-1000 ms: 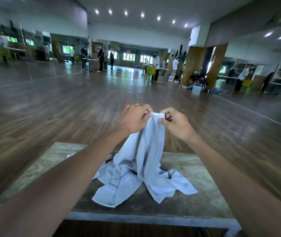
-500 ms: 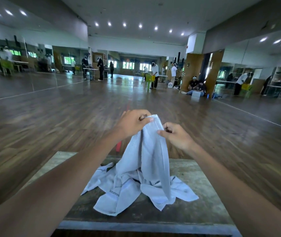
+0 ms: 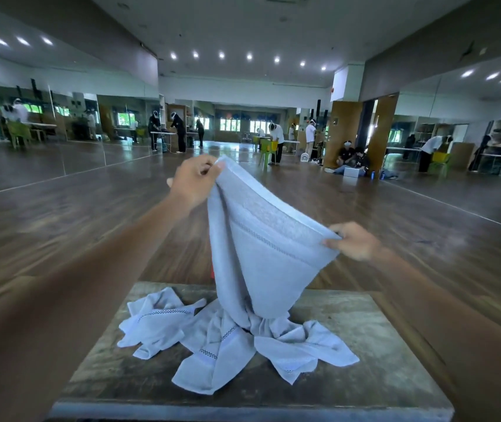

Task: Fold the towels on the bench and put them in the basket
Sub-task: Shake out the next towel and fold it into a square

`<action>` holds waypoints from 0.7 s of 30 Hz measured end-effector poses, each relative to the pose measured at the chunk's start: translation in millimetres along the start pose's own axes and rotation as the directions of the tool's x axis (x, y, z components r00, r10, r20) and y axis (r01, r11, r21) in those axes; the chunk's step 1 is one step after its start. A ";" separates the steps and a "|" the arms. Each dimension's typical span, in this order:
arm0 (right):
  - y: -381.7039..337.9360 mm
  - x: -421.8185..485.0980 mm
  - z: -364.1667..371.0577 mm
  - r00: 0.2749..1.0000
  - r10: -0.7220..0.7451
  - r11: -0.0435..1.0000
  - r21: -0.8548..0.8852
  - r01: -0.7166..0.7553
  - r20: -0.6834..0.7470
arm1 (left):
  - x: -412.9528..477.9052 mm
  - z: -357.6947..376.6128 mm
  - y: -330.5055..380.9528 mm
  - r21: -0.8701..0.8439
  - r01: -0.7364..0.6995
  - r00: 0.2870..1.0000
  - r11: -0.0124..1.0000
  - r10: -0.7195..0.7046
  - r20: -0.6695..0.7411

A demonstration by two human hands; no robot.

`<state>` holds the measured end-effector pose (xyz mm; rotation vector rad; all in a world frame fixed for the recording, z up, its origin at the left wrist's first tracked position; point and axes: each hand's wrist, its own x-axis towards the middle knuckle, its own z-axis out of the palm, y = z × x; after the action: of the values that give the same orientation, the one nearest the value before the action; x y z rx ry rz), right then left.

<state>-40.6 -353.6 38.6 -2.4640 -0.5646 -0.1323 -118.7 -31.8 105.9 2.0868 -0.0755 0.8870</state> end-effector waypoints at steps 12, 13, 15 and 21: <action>-87.4 26.9 -119.6 0.964 -0.125 0.988 0.054 0.141 -0.236 | 26.3 -47.8 22.5 0.032 0.111 0.993 0.993 -0.110 -0.030; -92.1 26.1 -125.7 0.953 -0.124 0.985 0.081 0.152 -0.276 | 26.5 -50.0 26.1 0.025 0.105 0.994 0.994 -0.104 -0.032; -100.8 22.0 -137.0 0.936 -0.113 0.984 0.093 0.152 -0.333 | 28.6 -54.3 33.2 -0.023 0.096 0.994 0.995 -0.097 -0.052; -121.4 14.3 -161.7 0.883 -0.116 0.977 0.107 0.183 -0.456 | 38.0 -74.5 58.8 -0.061 0.018 0.995 0.998 -0.024 -0.100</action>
<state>-73.6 -353.5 238.6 -2.1421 -0.5360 -0.6794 -153.0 -6.0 198.8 1.9812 -0.0266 0.9642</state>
